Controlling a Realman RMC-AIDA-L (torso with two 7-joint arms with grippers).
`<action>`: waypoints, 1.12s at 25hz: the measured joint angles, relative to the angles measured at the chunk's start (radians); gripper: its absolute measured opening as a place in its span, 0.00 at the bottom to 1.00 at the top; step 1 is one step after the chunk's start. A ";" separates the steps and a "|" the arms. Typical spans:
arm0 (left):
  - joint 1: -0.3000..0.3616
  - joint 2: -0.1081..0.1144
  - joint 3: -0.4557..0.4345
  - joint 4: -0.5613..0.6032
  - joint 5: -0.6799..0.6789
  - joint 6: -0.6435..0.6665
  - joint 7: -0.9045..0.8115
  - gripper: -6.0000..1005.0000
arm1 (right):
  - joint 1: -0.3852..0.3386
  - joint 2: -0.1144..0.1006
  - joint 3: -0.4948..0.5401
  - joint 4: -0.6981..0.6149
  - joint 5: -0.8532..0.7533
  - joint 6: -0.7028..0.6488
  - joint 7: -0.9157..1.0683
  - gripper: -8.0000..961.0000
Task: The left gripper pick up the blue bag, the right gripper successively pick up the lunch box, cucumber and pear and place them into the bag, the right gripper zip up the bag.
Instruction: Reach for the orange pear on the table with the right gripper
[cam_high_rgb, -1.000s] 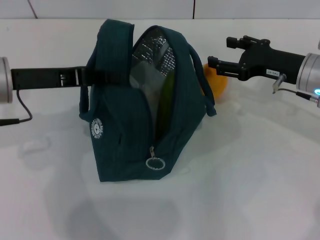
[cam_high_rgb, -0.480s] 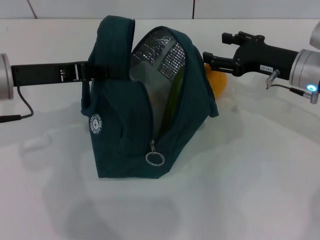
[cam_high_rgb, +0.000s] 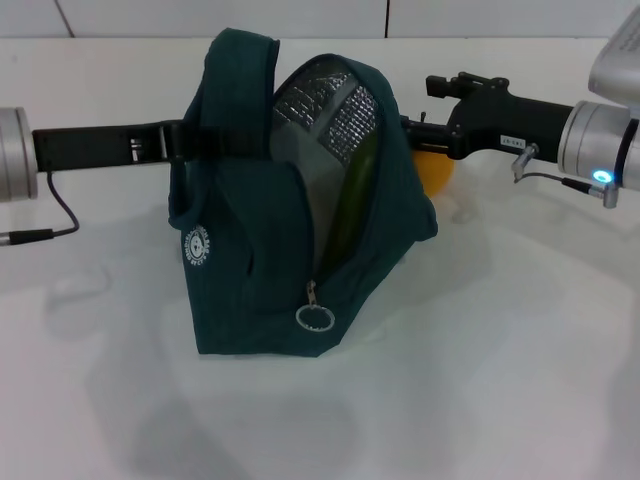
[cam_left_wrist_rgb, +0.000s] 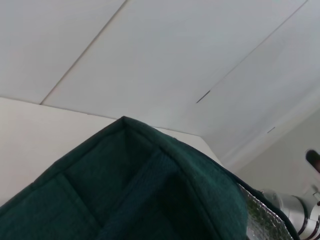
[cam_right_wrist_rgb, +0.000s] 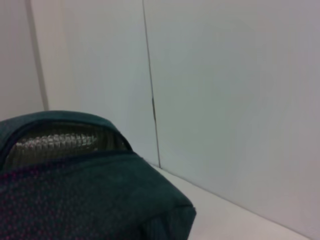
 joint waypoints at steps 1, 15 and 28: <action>-0.001 0.000 0.000 0.000 0.000 0.000 0.000 0.05 | -0.001 0.000 -0.001 0.000 0.000 0.001 0.000 0.77; -0.001 0.001 0.000 -0.003 -0.001 0.000 0.004 0.05 | -0.006 0.000 -0.003 0.015 0.000 0.013 -0.013 0.66; -0.002 -0.001 0.000 -0.004 0.003 -0.002 0.007 0.05 | 0.000 0.000 -0.003 0.026 0.000 0.036 -0.015 0.61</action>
